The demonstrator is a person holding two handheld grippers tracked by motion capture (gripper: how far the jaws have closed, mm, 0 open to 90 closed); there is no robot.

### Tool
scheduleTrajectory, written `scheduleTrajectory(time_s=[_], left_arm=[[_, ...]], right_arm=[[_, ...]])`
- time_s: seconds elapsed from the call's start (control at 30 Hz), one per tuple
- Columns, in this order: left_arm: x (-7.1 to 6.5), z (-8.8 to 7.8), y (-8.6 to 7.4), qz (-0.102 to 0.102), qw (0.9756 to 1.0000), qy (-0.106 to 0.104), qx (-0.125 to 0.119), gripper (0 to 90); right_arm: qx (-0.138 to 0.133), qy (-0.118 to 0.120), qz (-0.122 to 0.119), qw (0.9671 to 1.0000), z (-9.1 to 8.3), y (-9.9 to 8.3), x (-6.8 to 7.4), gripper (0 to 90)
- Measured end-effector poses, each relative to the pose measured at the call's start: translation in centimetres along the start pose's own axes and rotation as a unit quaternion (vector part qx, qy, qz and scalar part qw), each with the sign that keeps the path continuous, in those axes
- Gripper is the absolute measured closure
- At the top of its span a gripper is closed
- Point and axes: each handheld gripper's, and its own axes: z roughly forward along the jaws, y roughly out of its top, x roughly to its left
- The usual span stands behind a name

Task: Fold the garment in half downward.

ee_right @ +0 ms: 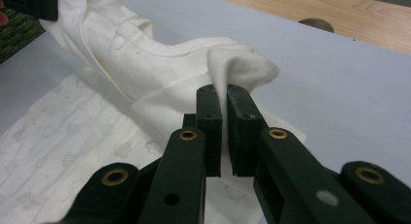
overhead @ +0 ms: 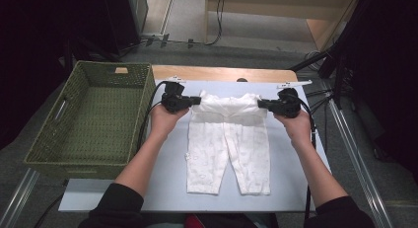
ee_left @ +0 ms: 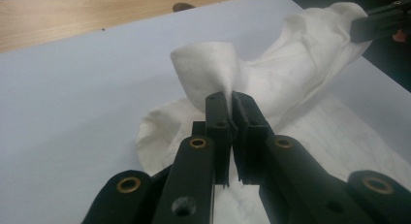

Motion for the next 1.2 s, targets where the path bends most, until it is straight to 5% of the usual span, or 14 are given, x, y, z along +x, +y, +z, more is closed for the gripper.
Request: scheduleTrajectory(time_s=[1.2], left_arm=[[-1.9,-0.6,-3.6,-0.001,0.9987,-0.036,0.035,86.2]], right_arm=[[0.033,0.044,-0.001,0.9985,-0.6,-4.2,2.2,82.6]])
